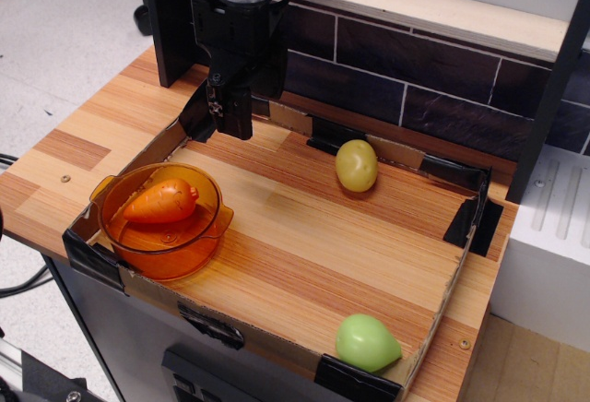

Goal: Take carrot out of pot

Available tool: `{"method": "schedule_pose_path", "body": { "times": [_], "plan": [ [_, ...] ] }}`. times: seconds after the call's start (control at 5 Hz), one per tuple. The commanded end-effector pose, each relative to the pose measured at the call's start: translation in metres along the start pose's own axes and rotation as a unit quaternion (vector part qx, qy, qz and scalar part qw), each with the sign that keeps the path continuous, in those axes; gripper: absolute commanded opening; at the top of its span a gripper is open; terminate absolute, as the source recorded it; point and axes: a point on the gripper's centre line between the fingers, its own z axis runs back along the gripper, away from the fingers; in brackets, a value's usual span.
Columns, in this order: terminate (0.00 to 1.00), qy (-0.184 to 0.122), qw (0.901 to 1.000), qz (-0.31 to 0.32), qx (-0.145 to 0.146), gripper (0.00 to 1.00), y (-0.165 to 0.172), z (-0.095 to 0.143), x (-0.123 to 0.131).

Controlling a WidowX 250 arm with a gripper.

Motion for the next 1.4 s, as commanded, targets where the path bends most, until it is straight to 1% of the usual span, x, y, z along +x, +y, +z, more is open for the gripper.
{"method": "schedule_pose_path", "body": {
  "times": [0.0, 0.4, 0.6, 0.8, 1.0, 1.2],
  "plan": [
    [0.0, 0.0, 1.0, 0.0, 0.0, 1.0, 0.0, 0.0, 0.0],
    [0.0, 0.06, 0.9976, 0.02, -0.029, 1.0, 0.022, 0.053, 0.015],
    [0.0, 0.062, 0.9969, 0.042, -0.025, 1.0, 0.037, 0.061, 0.024],
    [0.0, 0.049, 0.9965, 0.068, 0.005, 1.0, 0.057, 0.053, 0.03],
    [0.0, 0.048, 0.9943, 0.088, 0.038, 1.0, 0.075, 0.046, 0.034],
    [0.0, 0.04, 0.9934, 0.098, 0.045, 1.0, 0.082, 0.034, 0.03]
  ]
}}
